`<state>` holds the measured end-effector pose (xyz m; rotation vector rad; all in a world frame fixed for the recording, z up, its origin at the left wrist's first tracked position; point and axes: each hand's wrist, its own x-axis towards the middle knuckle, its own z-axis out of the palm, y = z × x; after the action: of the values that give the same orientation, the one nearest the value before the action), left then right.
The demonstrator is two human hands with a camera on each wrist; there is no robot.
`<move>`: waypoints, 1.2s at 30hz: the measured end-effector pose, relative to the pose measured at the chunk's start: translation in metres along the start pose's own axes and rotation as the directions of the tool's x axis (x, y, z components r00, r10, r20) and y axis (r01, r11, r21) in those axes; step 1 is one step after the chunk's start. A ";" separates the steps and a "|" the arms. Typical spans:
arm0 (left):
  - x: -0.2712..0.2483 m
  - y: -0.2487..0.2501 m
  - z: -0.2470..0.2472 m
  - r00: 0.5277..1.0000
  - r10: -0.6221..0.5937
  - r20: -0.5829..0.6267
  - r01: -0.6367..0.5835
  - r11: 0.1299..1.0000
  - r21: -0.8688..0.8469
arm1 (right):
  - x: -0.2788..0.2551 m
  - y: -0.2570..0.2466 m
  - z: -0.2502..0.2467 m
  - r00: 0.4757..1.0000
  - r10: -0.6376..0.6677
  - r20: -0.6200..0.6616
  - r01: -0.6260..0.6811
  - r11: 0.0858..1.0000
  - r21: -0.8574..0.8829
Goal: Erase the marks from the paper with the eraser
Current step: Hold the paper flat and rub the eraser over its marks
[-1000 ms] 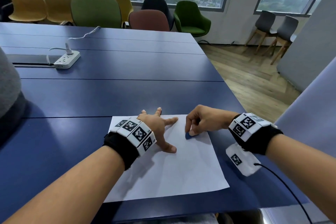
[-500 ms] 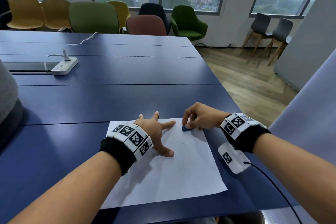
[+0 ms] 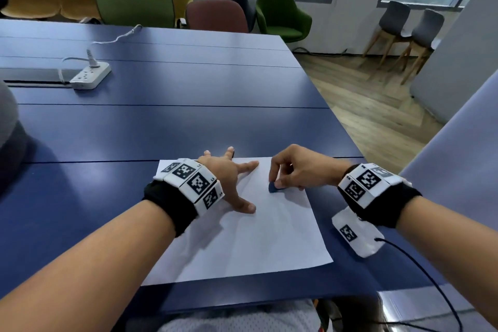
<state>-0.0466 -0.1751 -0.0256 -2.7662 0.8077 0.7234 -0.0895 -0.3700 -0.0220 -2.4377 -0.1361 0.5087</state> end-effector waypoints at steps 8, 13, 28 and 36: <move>0.002 0.000 0.003 1.000 0.005 -0.017 -0.005 1.000 0.009 | 0.012 -0.010 0.001 0.998 0.015 -0.059 -0.016 1.000 -0.010; 0.000 0.001 0.002 1.000 0.006 -0.010 -0.006 1.000 0.005 | -0.003 -0.017 0.008 0.989 0.009 0.150 -0.007 1.000 -0.013; -0.006 0.002 -0.002 1.000 -0.004 0.007 0.005 1.000 -0.011 | -0.009 -0.016 0.015 0.996 -0.003 -0.091 0.003 1.000 0.000; -0.004 0.002 -0.001 1.000 -0.009 0.008 0.009 1.000 0.000 | -0.026 -0.019 0.018 0.999 0.018 0.038 -0.017 0.999 -0.049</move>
<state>-0.0498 -0.1752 -0.0230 -2.7635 0.7933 0.7325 -0.1197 -0.3510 -0.0150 -2.4798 -0.1450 0.5658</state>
